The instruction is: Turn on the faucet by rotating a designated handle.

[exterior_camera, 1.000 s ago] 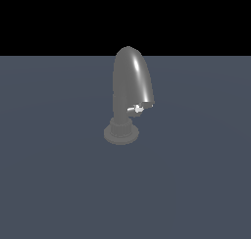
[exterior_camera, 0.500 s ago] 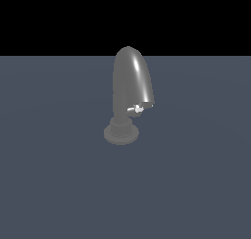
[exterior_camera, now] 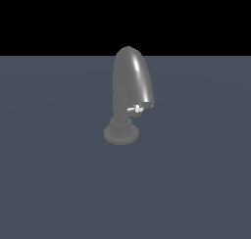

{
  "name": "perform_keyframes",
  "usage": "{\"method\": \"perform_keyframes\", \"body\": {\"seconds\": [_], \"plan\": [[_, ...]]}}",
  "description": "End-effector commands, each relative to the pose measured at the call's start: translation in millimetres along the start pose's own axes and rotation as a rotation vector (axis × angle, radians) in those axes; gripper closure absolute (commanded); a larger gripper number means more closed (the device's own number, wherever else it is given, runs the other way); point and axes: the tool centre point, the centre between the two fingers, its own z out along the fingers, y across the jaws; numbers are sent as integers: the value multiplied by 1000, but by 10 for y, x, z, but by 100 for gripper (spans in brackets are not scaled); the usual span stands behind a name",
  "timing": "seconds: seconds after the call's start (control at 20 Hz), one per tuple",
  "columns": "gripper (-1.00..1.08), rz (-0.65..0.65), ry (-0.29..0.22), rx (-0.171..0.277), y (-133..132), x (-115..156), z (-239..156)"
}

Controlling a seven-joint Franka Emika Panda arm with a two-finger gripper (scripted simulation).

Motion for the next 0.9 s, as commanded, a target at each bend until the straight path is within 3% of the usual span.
{"method": "perform_keyframes", "body": {"seconds": [0.0, 0.85], "plan": [[108, 29, -37, 10, -25, 109, 0], [108, 253, -320, 91, -105, 954, 114]]}}
